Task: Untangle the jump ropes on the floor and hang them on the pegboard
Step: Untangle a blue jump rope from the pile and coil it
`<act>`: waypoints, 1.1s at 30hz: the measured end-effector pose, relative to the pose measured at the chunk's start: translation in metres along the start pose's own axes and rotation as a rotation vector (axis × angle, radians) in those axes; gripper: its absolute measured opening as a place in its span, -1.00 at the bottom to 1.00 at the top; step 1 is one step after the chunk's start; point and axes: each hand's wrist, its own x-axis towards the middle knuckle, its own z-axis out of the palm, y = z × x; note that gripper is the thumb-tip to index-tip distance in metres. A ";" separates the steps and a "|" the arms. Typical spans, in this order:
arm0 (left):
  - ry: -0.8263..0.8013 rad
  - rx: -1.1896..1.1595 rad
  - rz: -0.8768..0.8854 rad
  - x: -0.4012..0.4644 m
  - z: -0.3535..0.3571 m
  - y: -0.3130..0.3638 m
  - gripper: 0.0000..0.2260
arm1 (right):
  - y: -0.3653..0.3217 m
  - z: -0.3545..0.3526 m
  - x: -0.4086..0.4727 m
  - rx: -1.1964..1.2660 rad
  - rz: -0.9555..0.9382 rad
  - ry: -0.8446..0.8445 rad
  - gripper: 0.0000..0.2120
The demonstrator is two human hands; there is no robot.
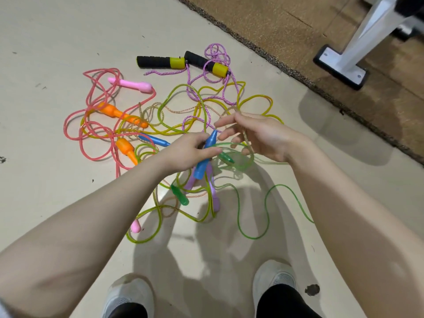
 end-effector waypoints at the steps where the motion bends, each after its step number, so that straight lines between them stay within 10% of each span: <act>1: 0.014 0.006 -0.023 0.000 -0.001 -0.001 -0.79 | 0.000 0.001 0.000 -0.089 0.024 0.003 -0.70; 7: 0.203 -0.194 -0.115 0.000 -0.014 -0.005 -0.93 | 0.000 0.006 -0.004 -0.544 0.090 -0.100 -0.85; 16: 0.058 -0.027 0.053 -0.002 -0.020 -0.011 -0.57 | 0.014 0.004 0.016 -1.121 0.054 0.284 -0.68; 25: 0.287 0.378 0.230 0.003 -0.021 -0.039 -0.73 | 0.010 0.006 0.015 0.199 -0.079 0.448 -0.83; 33: 0.099 0.074 0.082 -0.006 -0.013 -0.012 -0.84 | -0.001 0.017 0.007 0.241 -0.028 0.358 -0.69</act>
